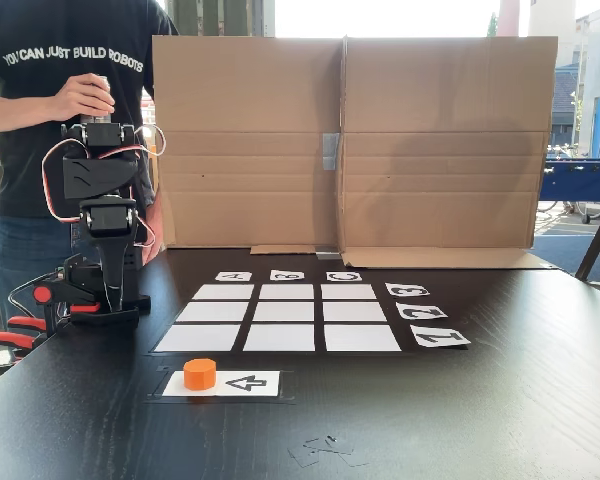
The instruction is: Pick up the round, orange token and place it in the grid on square A2.
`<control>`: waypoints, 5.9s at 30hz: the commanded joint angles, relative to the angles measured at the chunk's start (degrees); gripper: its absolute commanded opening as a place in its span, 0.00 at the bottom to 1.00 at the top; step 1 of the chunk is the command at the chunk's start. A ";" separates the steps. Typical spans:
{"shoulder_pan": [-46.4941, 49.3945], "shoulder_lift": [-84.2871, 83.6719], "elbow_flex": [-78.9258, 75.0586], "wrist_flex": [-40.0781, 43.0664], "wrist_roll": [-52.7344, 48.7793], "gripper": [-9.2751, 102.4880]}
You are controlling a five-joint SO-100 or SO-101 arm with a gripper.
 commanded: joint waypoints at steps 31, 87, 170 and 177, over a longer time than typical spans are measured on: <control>-6.68 -10.11 -6.24 0.26 -28.92 0.19; -12.39 -19.69 -0.35 -8.44 -23.03 0.08; -69.70 75.32 87.45 -7.12 -66.62 0.09; -69.70 73.65 90.79 -11.87 -66.62 0.08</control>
